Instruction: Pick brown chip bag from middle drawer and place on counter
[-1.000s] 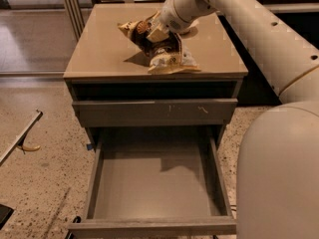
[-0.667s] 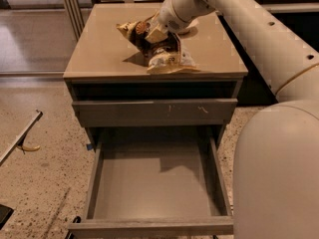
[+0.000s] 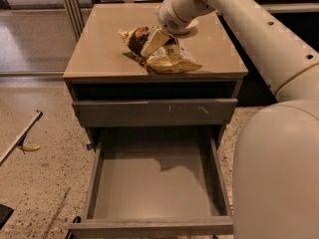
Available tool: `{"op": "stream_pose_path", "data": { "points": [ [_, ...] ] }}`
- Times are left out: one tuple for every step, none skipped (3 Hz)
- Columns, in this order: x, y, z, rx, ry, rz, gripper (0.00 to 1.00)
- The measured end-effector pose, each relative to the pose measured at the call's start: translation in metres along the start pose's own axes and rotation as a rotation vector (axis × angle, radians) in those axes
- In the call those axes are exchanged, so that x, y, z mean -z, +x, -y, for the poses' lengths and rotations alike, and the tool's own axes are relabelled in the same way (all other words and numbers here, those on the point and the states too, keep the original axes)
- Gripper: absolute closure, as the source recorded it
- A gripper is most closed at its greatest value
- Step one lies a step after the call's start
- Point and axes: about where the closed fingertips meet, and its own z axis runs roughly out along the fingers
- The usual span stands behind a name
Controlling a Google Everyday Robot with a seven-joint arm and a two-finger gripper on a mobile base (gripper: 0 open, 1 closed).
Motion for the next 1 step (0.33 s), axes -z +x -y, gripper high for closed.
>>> {"op": "stream_pose_path", "data": {
  "points": [
    [0.0000, 0.0000, 0.0000, 0.000, 0.000, 0.000, 0.00]
  ]
}}
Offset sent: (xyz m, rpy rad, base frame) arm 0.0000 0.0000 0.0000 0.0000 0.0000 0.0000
